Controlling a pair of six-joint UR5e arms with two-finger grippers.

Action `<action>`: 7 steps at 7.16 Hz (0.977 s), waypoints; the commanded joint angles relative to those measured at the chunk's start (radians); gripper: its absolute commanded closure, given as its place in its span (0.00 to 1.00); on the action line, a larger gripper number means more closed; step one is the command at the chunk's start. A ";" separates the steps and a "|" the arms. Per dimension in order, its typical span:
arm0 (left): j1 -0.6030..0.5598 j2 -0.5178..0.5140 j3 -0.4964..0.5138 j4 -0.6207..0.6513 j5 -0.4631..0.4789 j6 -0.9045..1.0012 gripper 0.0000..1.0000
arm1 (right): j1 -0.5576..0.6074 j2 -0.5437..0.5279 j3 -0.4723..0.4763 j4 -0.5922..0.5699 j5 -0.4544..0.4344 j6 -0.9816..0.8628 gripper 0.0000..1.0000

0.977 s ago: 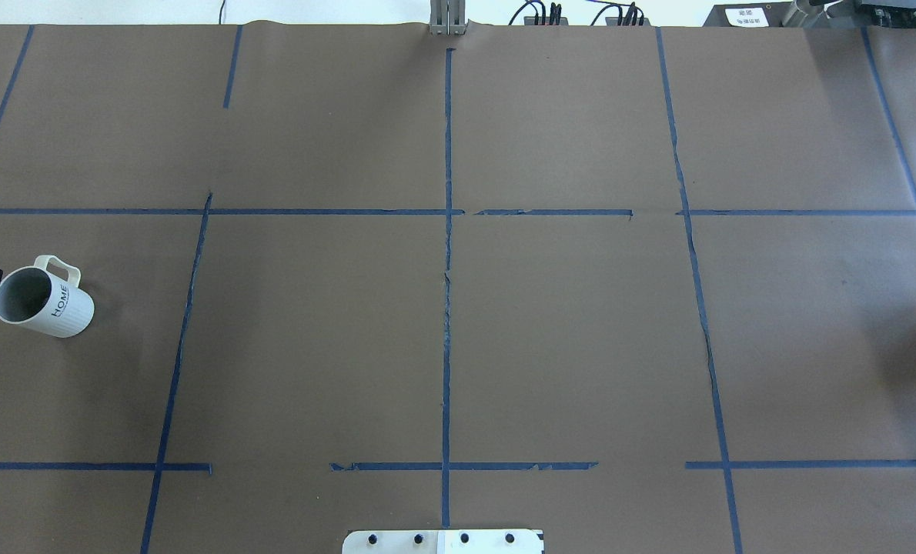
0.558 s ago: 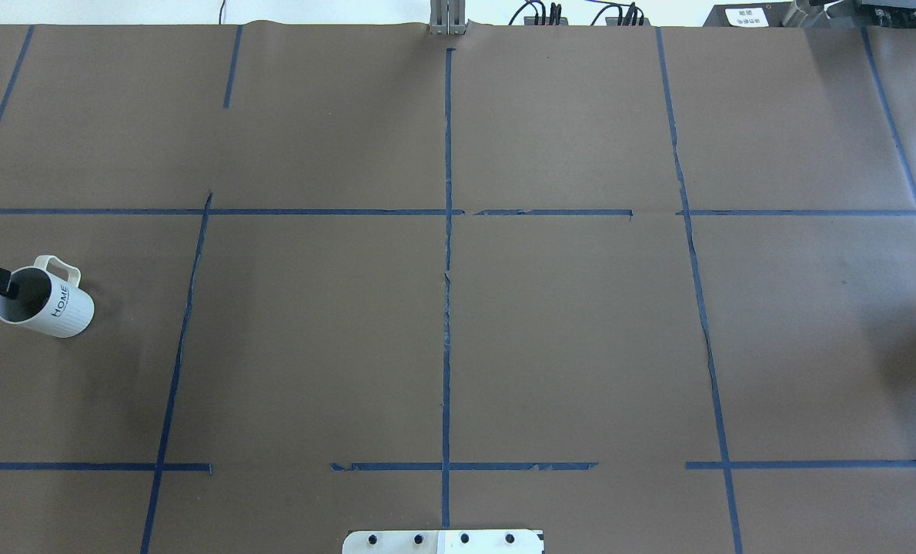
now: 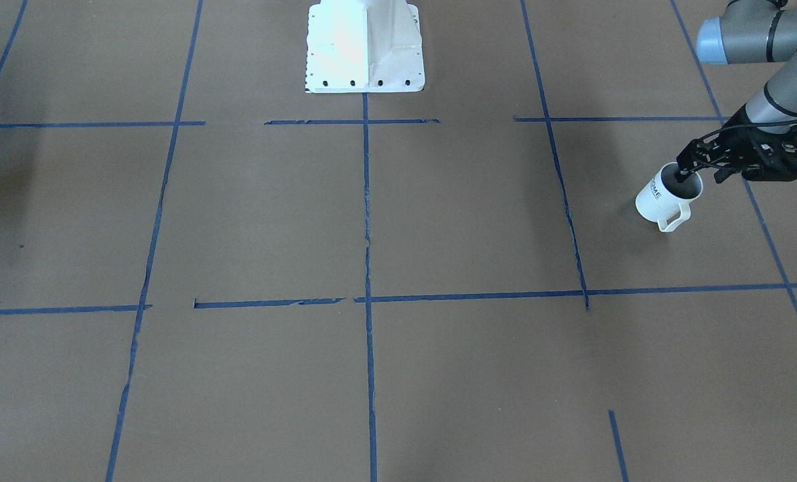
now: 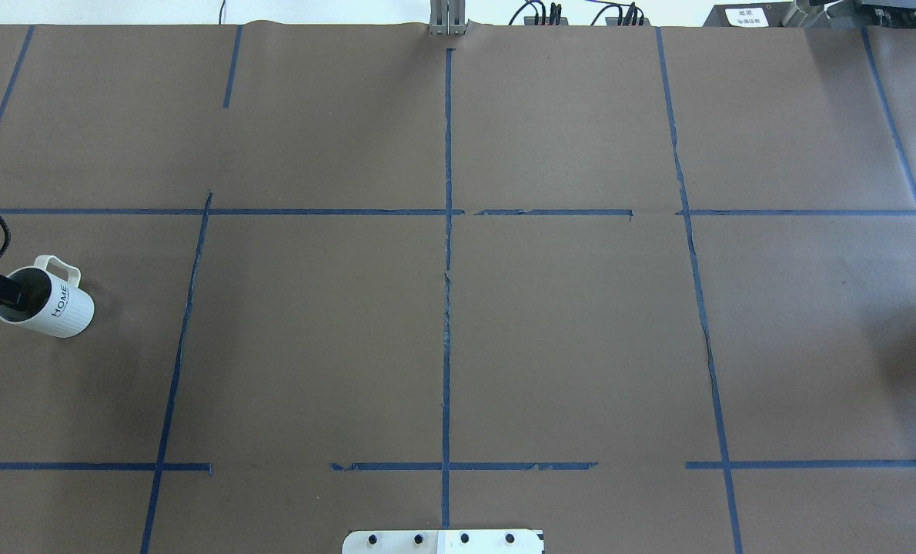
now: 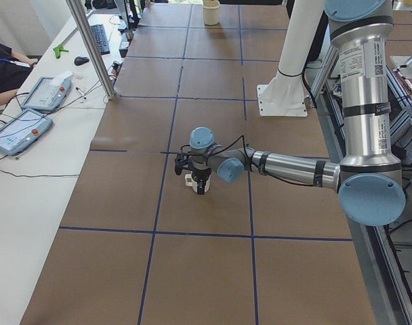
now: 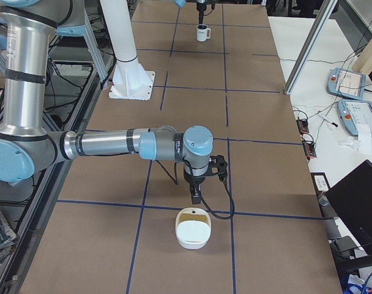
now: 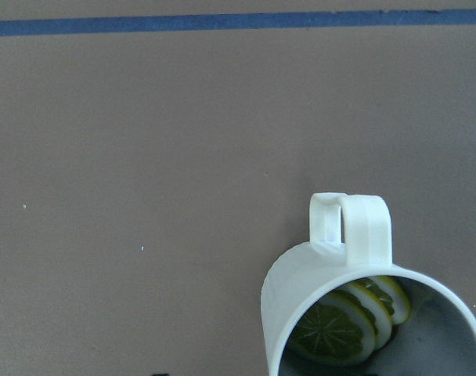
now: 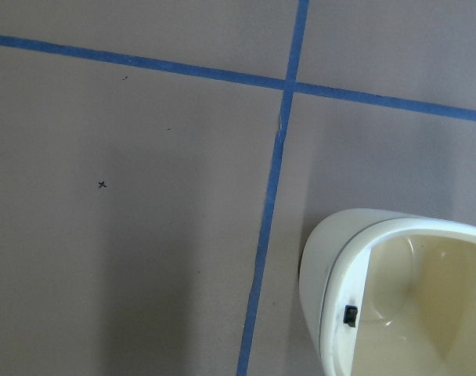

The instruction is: Left arm hands cup to right arm to dump lemon

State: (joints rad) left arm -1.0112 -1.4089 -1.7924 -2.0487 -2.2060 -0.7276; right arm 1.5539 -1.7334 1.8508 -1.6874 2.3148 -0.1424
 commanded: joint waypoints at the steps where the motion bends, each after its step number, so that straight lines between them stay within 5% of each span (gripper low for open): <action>1: 0.000 -0.001 -0.001 -0.001 0.000 -0.006 0.97 | 0.000 0.000 0.001 0.000 0.000 0.000 0.00; 5: -0.023 0.013 -0.045 0.013 -0.007 -0.007 1.00 | 0.000 0.000 0.002 0.003 -0.005 0.000 0.00; 7: -0.098 -0.039 -0.073 0.153 -0.012 -0.024 1.00 | -0.003 0.015 0.001 0.087 0.003 0.009 0.00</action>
State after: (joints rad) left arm -1.0691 -1.4162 -1.8429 -1.9838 -2.2158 -0.7386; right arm 1.5524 -1.7250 1.8534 -1.6635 2.3137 -0.1399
